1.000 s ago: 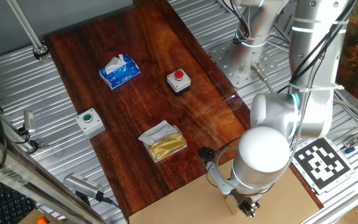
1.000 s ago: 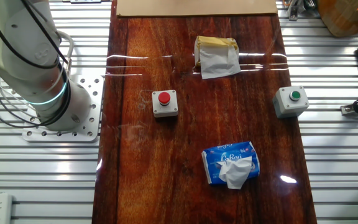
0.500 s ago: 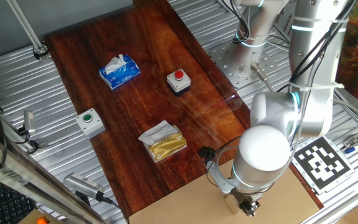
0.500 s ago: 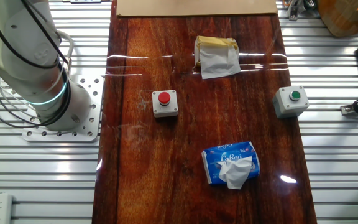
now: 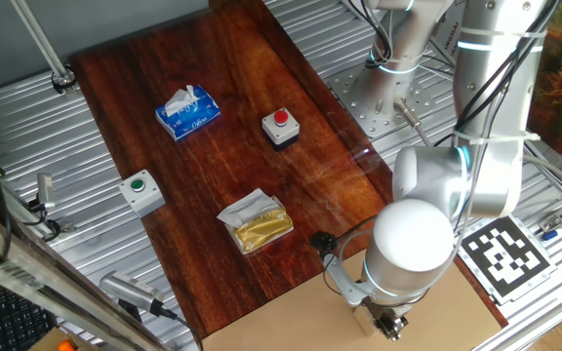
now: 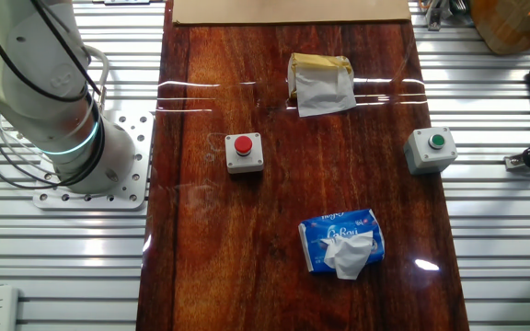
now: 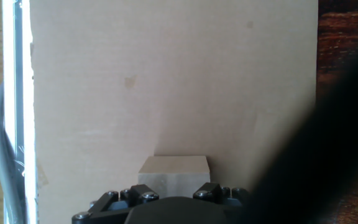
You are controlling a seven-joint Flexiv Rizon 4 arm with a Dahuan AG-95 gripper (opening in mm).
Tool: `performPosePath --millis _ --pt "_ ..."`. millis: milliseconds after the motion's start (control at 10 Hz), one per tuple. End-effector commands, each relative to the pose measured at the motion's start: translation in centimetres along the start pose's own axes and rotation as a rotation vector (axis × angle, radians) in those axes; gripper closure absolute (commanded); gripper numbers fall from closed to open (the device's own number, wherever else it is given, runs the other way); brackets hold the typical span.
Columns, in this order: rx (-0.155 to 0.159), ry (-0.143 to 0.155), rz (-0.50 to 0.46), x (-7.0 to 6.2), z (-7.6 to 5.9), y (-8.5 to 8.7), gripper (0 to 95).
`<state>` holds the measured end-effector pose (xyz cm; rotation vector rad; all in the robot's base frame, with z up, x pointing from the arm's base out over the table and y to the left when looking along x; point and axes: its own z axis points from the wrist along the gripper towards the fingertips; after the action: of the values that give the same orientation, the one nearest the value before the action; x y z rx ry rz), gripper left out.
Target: Grab the block and place it at the designated location
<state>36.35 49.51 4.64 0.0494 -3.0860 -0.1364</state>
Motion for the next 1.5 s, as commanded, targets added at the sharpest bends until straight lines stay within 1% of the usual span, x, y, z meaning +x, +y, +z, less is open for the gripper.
performPosePath --millis 100,200,300,400,500,700,900,1000,1100,1500 --pt "0.005 -0.001 0.003 0.03 -0.11 -0.08 95.0" --pt "0.009 -0.001 0.003 0.03 -0.11 -0.08 95.0" --pt "0.009 -0.007 0.003 0.03 -0.11 -0.08 95.0" --pt "0.018 -0.016 -0.007 0.03 -0.11 -0.08 95.0" --pt "0.019 -0.019 -0.022 0.03 -0.11 -0.08 95.0" --pt "0.013 -0.017 -0.060 0.03 -0.11 -0.08 95.0" --pt "0.008 -0.008 -0.081 0.03 -0.11 -0.08 95.0" --pt "0.010 -0.008 -0.087 0.03 -0.11 -0.08 95.0" --pt "0.005 -0.009 -0.087 0.03 -0.11 -0.08 95.0" --pt "0.000 -0.007 -0.080 0.05 -0.13 -0.08 95.0"
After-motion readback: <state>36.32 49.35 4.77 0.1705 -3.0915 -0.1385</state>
